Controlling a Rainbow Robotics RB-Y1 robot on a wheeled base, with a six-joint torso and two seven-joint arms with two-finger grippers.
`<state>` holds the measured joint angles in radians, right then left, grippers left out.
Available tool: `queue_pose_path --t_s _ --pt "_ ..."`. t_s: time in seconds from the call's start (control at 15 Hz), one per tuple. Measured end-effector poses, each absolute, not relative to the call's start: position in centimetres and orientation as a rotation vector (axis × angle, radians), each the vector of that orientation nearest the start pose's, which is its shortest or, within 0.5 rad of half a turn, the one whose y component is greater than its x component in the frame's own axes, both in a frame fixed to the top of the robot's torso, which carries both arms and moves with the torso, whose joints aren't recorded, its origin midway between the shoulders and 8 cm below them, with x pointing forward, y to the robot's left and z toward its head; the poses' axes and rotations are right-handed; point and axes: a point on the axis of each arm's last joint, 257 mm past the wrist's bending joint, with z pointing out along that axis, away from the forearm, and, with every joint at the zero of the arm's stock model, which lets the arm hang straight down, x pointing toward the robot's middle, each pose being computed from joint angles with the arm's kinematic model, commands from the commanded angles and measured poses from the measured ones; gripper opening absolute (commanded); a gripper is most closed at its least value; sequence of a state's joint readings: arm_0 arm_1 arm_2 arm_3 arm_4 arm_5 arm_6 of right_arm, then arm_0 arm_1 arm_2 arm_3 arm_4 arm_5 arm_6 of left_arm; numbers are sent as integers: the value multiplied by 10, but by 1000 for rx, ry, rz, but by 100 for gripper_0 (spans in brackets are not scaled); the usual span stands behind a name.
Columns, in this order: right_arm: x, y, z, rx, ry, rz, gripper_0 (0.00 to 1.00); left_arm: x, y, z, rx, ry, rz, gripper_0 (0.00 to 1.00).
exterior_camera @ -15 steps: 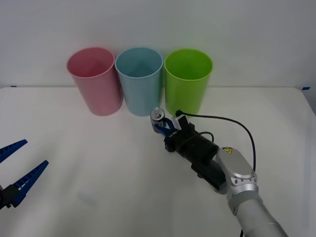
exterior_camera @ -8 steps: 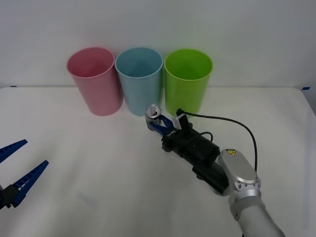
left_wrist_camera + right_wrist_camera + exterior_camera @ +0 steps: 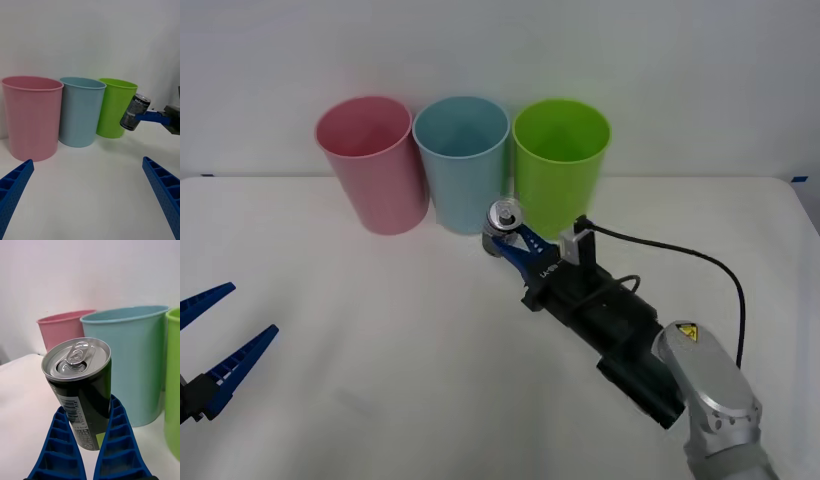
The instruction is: Grasp the object on the table and drop it into the matching bin: aluminum can to the light blue bin, PET bottle to the pink bin.
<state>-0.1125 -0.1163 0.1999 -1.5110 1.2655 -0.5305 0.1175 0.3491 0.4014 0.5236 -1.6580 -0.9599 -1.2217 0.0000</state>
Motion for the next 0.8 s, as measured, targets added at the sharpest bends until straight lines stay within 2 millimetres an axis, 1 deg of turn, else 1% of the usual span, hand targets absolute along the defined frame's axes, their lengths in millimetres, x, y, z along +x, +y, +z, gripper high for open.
queue_pose_path --t_s 0.2,0.4,0.6,0.8 --pt "482 -23 -163 -503 1369 670 0 342 330 -169 465 1441 -567 100" --pt "474 -31 -135 -478 1335 706 0 342 330 -169 465 1441 -567 100" --pt "471 -36 -105 -444 1301 748 0 342 330 -169 465 1441 -567 100" --pt "480 -33 -81 -435 1277 771 0 342 330 -169 465 1441 -567 100"
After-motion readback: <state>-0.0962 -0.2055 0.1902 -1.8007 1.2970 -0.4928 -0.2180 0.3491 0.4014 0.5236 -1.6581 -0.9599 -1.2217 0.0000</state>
